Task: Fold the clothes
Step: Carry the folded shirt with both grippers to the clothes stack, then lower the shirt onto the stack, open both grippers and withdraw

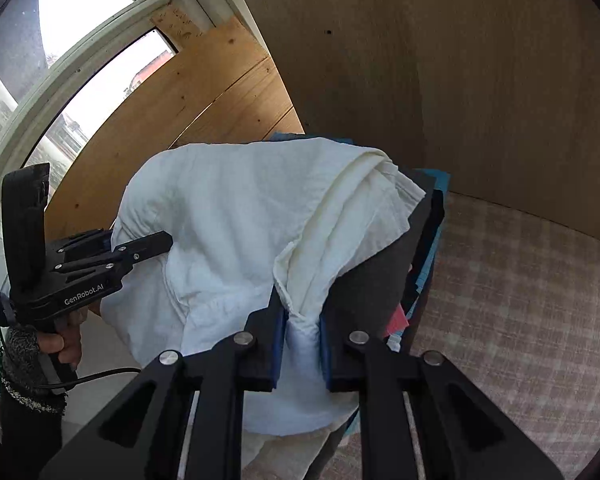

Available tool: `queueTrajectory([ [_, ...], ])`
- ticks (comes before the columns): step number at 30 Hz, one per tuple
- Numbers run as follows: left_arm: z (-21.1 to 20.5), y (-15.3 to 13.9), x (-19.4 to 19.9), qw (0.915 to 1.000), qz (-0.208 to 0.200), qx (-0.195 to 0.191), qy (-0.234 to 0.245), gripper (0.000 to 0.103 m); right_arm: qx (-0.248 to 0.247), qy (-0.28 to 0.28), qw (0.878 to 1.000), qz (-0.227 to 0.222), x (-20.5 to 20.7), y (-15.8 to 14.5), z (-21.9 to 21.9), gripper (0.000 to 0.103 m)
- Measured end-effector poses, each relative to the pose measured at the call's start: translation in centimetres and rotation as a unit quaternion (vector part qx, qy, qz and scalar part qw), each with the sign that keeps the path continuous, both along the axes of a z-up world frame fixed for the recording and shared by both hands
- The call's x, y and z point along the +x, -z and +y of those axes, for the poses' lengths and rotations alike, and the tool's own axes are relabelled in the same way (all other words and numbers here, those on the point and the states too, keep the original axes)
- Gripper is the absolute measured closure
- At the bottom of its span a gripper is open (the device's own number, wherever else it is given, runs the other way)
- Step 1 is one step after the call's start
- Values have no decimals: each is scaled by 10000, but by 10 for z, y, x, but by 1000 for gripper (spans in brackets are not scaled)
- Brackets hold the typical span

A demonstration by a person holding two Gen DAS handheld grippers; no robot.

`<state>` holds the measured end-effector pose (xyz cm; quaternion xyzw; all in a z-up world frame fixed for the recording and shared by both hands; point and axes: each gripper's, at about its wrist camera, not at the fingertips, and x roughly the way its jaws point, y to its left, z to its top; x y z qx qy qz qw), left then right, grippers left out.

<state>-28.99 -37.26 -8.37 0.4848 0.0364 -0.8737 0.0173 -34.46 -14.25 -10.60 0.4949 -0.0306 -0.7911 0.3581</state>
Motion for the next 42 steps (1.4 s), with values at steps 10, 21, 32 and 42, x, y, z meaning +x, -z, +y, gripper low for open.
queueTrajectory([
  [10, 7, -37, 35, 9979, 403, -483, -171, 56, -415, 181, 9976, 519, 8, -54, 45, 69],
  [21, 21, -55, 35, 9946, 943, -367, 211, 70, 167, -157, 9885, 1495, 5, -53, -24, 70],
  [32, 19, 7, 5, 9955, 466, -821, 104, 70, 329, 92, 9960, 828, -16, -18, -20, 69],
  [42, 40, -62, 110, 9903, 1290, -361, -367, 34, -200, -288, 9911, 1285, 91, -72, 2, 63],
])
